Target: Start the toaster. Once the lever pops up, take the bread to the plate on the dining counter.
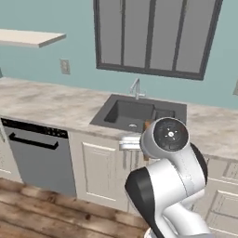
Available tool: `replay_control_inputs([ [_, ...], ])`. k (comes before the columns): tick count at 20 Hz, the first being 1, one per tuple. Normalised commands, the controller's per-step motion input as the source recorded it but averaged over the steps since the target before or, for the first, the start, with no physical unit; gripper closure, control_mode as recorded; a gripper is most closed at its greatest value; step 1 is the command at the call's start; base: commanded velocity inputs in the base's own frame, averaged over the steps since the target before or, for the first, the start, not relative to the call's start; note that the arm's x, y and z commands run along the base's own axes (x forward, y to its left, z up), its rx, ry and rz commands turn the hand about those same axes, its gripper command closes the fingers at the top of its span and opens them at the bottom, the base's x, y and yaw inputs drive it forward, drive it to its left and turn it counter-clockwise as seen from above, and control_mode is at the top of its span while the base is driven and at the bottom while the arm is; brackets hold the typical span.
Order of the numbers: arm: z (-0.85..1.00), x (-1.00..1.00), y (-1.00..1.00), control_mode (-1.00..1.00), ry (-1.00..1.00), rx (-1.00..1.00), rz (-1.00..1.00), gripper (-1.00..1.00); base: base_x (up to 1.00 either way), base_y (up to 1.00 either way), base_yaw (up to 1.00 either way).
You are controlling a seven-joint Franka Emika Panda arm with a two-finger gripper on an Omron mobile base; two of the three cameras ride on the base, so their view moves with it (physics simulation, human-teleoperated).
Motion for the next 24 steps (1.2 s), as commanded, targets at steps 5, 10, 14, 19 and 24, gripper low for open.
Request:
replay_control_inputs([
  [5,0.00,0.00,0.00,1.00,0.00,0.00,0.00,1.00,-0.08,0.39,0.51],
  [10,0.00,0.00,0.00,1.00,0.00,0.00,0.00,1.00,-0.02,0.46,0.54],
  [14,0.00,0.00,0.00,1.00,0.00,0.00,0.00,1.00,-0.01,0.42,0.55],
  [19,0.00,0.00,0.00,1.00,0.00,0.00,0.00,1.00,-0.03,0.35,0.55],
  [24,0.00,0.00,0.00,1.00,0.00,0.00,0.00,1.00,-0.02,0.40,0.55],
])
